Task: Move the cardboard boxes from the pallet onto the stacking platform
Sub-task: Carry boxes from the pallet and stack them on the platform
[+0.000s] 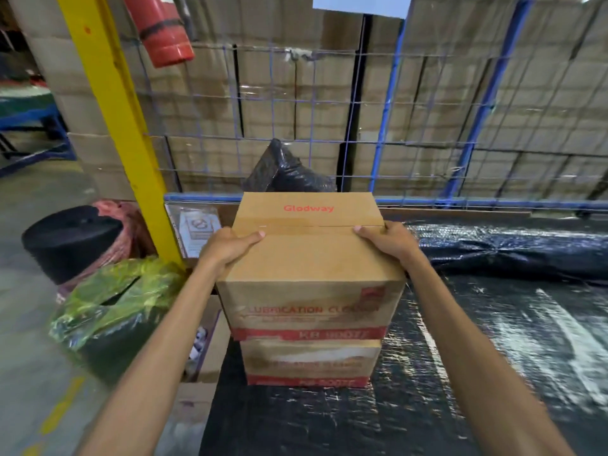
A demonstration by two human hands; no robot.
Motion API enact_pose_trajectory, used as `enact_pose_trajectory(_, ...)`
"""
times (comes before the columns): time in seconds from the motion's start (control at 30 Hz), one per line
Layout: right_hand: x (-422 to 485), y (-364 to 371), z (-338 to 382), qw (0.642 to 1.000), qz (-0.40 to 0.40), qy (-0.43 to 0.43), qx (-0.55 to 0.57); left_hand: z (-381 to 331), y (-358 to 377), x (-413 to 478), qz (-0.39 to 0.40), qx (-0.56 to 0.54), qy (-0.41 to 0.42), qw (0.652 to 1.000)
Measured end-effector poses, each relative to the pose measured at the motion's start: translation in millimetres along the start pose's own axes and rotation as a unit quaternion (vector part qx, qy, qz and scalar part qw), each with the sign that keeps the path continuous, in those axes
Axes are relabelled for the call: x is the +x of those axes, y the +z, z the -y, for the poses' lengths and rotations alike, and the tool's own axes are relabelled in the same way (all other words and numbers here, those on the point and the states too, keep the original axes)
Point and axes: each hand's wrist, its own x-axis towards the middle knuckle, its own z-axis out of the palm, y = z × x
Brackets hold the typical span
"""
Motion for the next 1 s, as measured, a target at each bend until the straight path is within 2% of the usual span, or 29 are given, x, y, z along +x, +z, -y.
enact_pose_trajectory(0.2, 25, 25, -34, 0.997, 0.032, 0.07, 0.0, 0, 26, 8, 0.004, 0.042, -0.024, 0.999)
enact_pose_trajectory(0.33, 23, 27, -36, 0.997, 0.044, 0.065, -0.01, 10, 22, 19, 0.012, 0.053, -0.045, 0.997)
enact_pose_trajectory(0.43, 11, 27, -27, 0.996, 0.01, 0.048, -0.068, 2, 17, -7, -0.025, 0.031, -0.036, 0.999)
enact_pose_trajectory(0.57, -25, 42, 12, 0.979, -0.079, -0.056, -0.177, -4, -6, -50, -0.075, 0.035, 0.032, 0.996)
enact_pose_trajectory(0.7, -124, 113, 56, 0.957, -0.089, -0.251, -0.111, 46, -54, -138, -0.142, 0.06, 0.116, 0.981)
enact_pose_trajectory(0.77, -180, 165, 69, 0.937, -0.058, -0.333, -0.091, 91, -81, -194, -0.193, 0.088, 0.141, 0.967)
enact_pose_trajectory(0.83, -245, 231, 86, 0.915, 0.015, -0.397, -0.073, 157, -117, -254, -0.251, 0.094, 0.118, 0.956)
enact_pose_trajectory(0.9, -302, 289, 91, 0.897, 0.1, -0.429, -0.045, 223, -145, -310, -0.287, 0.095, 0.061, 0.951)
enact_pose_trajectory(1.0, -415, 384, 81, 0.849, 0.241, -0.468, -0.049, 335, -187, -428, -0.328, 0.099, -0.068, 0.937)
